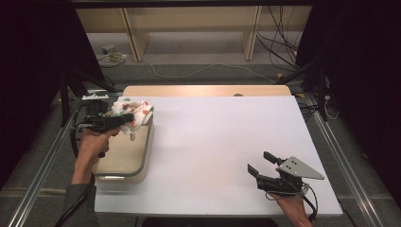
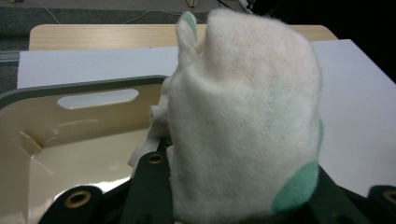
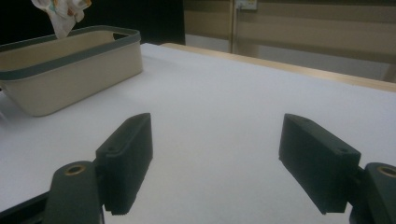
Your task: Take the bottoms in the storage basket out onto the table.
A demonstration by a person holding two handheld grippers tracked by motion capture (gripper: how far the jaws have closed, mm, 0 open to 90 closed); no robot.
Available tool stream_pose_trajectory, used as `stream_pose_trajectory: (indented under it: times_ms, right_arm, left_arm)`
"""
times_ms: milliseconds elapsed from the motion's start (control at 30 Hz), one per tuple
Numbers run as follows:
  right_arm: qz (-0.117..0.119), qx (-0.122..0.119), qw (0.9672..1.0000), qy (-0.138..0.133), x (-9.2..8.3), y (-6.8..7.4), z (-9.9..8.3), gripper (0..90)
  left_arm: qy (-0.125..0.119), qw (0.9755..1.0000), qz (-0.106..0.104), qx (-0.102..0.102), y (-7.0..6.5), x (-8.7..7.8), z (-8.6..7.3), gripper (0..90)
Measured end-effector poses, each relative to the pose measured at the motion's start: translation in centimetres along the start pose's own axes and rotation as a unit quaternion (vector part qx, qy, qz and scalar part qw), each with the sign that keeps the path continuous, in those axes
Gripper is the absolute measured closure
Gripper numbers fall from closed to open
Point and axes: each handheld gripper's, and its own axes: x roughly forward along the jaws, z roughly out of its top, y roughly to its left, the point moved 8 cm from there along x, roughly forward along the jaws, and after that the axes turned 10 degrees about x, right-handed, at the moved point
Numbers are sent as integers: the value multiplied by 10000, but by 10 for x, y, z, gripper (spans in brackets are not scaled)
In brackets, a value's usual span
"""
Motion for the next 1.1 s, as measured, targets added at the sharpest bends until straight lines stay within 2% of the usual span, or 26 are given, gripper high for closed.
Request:
stream_pose_trajectory:
  times_ms: [400, 633, 1100]
  right_arm:
    - [0, -28, 10000, -10, 0, 0, 0, 268]
    - [-2, -15, 10000, -9, 0, 0, 0, 268]
    - [0, -30, 10000, 12, 0, 1, -1, 268]
  left_arm:
    - [-120, 9990, -419, 60, -23, 3, 7, 672]
    - [-163, 9974, -684, 143, -41, 7, 11, 672]
    - [-119, 9950, -949, 290, -66, 17, 12, 672]
